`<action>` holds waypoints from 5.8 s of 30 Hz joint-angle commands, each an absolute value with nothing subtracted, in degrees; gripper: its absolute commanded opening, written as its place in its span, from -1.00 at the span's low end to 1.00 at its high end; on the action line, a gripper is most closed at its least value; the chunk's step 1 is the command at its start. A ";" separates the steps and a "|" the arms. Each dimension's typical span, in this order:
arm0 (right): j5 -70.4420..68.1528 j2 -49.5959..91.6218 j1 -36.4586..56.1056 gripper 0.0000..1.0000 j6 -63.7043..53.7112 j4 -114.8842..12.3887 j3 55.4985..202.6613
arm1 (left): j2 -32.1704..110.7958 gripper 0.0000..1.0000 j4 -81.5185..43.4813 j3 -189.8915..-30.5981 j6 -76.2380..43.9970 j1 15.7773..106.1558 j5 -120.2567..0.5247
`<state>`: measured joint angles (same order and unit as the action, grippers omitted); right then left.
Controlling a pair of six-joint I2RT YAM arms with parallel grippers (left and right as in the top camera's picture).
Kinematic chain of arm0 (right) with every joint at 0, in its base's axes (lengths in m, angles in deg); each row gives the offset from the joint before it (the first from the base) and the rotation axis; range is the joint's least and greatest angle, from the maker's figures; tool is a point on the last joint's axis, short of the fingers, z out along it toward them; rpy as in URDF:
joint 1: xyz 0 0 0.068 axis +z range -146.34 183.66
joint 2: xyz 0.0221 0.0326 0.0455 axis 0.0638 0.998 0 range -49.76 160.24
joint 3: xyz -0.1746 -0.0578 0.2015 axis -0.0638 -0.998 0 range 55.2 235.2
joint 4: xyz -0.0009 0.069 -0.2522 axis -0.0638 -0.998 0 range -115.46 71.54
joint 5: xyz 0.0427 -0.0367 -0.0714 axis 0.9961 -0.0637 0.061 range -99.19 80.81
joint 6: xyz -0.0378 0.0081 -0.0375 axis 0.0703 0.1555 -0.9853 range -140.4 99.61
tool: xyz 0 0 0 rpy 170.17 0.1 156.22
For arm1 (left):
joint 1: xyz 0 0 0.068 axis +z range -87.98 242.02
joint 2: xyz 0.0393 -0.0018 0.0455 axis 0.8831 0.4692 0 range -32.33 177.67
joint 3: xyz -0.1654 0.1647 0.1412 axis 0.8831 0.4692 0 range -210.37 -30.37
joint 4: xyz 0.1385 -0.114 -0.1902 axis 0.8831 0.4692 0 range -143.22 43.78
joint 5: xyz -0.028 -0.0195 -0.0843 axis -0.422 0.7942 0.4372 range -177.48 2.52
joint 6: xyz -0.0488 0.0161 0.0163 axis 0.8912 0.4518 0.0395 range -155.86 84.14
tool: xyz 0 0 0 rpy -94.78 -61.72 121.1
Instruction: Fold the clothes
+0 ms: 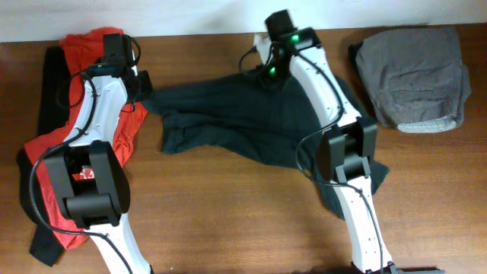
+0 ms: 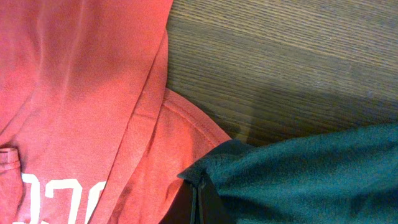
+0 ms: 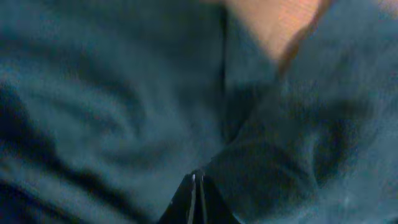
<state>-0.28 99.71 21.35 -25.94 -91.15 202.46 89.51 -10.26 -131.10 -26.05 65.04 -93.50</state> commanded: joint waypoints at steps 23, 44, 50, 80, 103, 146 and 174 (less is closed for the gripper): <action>-2.07 98.64 7.32 -0.81 -14.37 -105.11 195.95 | 89.81 -0.98 -10.13 -131.66 -27.21 65.46 -93.94; -13.11 98.53 19.82 -0.08 -29.80 -91.83 203.36 | 89.81 -0.99 -9.83 -131.66 -27.21 65.46 -93.92; -14.40 101.28 19.71 0.05 -29.83 -91.02 202.77 | 89.81 -0.98 -9.83 -131.66 -27.19 65.46 -93.92; -21.88 106.51 18.40 -0.81 -24.36 -85.20 201.96 | 89.81 -0.99 -9.83 -131.66 -27.19 65.46 -93.92; -21.46 99.99 11.52 -0.92 -12.78 -100.26 232.50 | 89.79 -0.99 -12.04 -135.01 -27.85 66.92 -93.94; -12.37 99.67 3.52 0.98 -12.17 -67.87 212.32 | 102.14 0.98 -46.46 -142.88 -27.85 66.57 -93.94; 2.19 72.48 3.69 0.98 -14.59 -115.78 210.25 | 105.33 0.85 21.78 -165.00 -51.85 60.56 -78.79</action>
<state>1.51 72.45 3.65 -13.39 -115.43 211.64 101.20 20.18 -165.30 -51.58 61.24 -78.86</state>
